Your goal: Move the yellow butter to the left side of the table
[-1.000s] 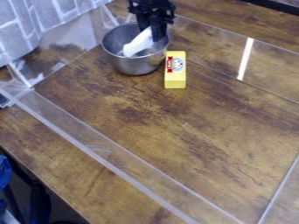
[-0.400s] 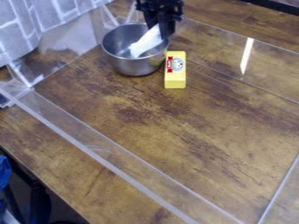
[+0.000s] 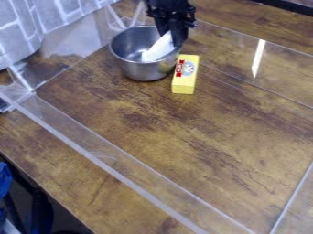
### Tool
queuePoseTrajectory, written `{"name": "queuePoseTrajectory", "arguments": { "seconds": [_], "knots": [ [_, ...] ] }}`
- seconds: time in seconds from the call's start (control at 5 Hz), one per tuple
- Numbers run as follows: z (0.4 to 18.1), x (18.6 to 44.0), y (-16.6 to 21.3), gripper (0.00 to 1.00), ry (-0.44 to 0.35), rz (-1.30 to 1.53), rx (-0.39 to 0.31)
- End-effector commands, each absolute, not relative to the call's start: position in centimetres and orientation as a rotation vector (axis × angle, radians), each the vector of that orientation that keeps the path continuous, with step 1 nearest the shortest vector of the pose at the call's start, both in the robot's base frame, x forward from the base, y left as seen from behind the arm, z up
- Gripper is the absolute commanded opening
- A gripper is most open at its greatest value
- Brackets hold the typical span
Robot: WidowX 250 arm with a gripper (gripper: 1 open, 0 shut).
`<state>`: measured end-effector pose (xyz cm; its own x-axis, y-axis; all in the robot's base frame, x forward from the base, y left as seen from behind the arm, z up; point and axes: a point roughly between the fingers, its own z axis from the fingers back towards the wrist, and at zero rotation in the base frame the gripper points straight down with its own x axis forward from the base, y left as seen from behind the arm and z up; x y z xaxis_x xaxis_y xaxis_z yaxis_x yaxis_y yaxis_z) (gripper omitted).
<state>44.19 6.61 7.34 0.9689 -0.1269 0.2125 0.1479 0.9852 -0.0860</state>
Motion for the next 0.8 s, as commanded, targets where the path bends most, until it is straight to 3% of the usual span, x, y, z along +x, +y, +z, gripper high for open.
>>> {"name": "queuePoseTrajectory", "arguments": {
  "seconds": [0.0, 0.6],
  "knots": [
    [10.4, 44.6, 5.6, 0.00, -0.298, -0.186, -0.093],
    [9.0, 44.6, 5.3, 0.00, -0.299, -0.215, -0.111]
  ]
}}
